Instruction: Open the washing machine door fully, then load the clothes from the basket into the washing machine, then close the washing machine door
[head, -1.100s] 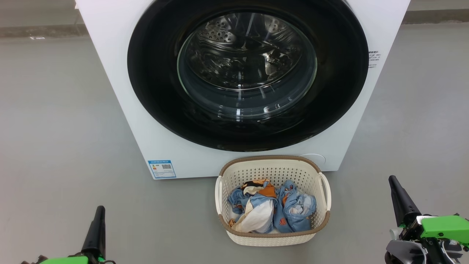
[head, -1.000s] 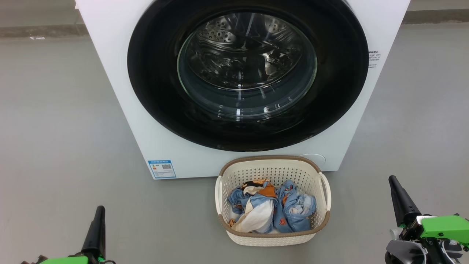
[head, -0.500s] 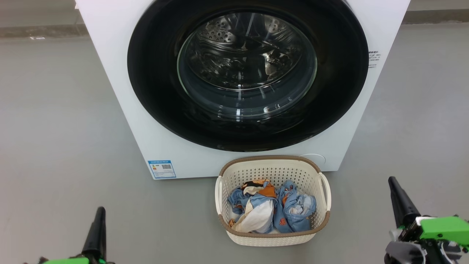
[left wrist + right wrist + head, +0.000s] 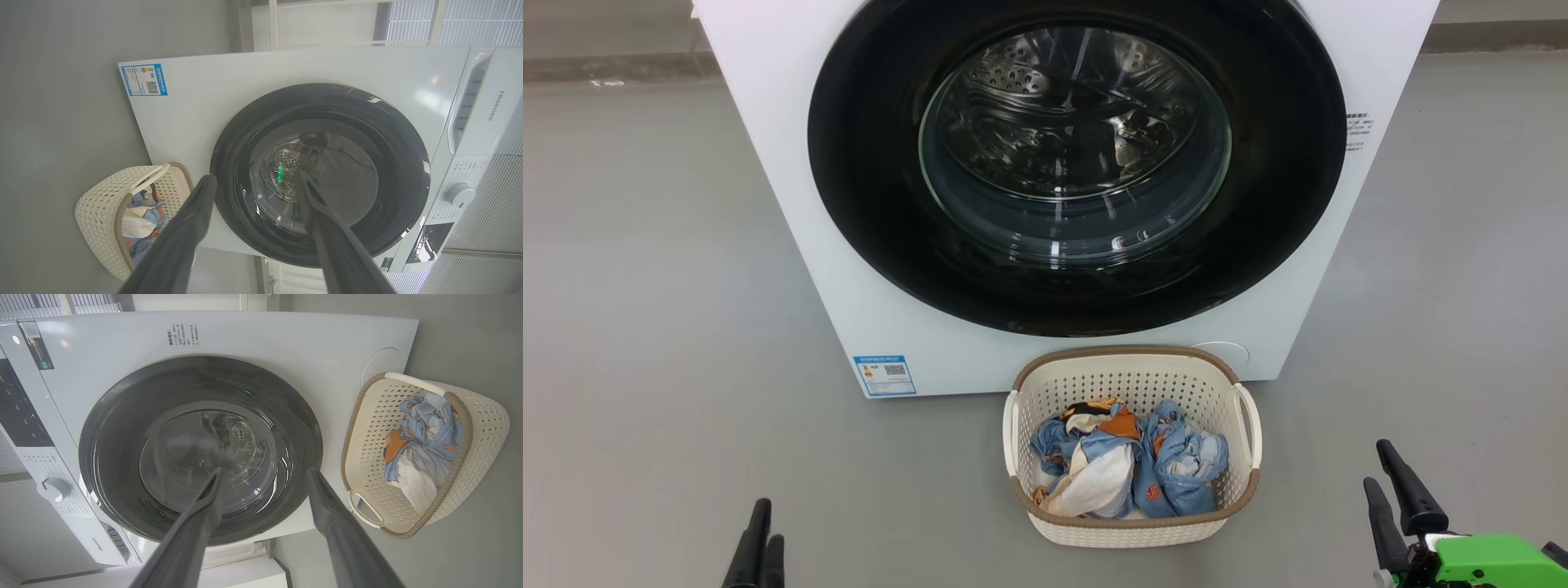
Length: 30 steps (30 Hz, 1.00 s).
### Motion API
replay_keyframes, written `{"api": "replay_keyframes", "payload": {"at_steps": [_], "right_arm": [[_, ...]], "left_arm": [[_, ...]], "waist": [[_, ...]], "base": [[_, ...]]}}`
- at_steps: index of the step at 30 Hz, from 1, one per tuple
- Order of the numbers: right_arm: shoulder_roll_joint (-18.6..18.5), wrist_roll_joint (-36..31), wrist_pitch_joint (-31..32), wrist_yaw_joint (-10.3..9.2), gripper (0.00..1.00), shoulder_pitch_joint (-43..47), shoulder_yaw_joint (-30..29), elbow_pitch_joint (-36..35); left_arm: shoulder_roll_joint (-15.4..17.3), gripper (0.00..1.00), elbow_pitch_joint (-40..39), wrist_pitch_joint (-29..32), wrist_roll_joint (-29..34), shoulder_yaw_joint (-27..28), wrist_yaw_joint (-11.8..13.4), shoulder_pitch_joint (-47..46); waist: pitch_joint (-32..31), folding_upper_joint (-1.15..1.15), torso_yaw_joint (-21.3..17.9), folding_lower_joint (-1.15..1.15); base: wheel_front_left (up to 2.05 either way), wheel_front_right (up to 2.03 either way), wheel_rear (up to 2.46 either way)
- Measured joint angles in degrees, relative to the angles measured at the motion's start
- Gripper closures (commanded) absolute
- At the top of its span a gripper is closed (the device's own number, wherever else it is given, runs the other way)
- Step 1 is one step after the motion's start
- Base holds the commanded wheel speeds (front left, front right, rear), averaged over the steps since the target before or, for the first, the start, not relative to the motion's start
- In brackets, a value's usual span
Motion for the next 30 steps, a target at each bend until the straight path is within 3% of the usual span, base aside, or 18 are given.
{"api": "replay_keyframes", "payload": {"at_steps": [12,30], "right_arm": [[-0.9,-4.9,-1.8,0.00,0.00,0.0,1.1,-0.3],[-1.6,-19.7,-4.8,0.00,0.00,0.0,2.9,-1.7]], "left_arm": [[0.0,0.00,-1.3,-1.8,4.0,-0.9,0.0,0.0],[0.5,0.00,-2.5,-4.5,21.2,-1.5,0.0,0.0]], "waist": [[0.3,0.00,0.2,0.00],[0.3,0.00,0.9,-0.01]], "base": [[0.00,0.00,0.00],[0.00,0.00,0.00]]}}
